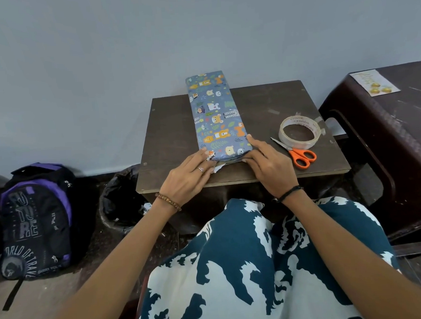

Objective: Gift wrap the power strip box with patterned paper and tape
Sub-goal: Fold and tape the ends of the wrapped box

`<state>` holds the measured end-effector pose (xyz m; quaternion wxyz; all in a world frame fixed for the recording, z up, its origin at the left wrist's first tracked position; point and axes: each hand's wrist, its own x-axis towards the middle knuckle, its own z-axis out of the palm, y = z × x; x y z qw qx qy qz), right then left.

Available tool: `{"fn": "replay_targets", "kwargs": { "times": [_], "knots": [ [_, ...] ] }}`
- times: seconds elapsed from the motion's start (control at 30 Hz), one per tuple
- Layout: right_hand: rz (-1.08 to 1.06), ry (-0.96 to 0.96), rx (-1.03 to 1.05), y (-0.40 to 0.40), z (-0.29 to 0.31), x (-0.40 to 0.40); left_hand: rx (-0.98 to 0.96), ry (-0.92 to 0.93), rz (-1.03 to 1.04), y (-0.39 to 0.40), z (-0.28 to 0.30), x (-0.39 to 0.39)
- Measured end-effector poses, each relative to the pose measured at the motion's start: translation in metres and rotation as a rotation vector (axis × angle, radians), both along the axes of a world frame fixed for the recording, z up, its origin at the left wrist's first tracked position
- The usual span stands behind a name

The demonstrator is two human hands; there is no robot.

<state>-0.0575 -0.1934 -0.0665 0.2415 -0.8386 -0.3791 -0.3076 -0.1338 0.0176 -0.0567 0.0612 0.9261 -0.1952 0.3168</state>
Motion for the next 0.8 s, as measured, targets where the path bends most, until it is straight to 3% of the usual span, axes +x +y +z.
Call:
{"fn": "replay_targets", "kwargs": {
  "times": [0.3, 0.53, 0.8],
  "knots": [
    [-0.012, 0.026, 0.021, 0.002, 0.001, -0.001, -0.015, 0.057, 0.029, 0.001, -0.01, -0.001],
    [-0.03, 0.104, 0.103, 0.001, 0.006, 0.002, 0.011, -0.009, 0.092, -0.01, -0.002, 0.004],
    [-0.02, 0.112, 0.177, -0.004, 0.01, 0.005, -0.118, -0.06, 0.068, -0.023, 0.017, 0.013]
  ]
}}
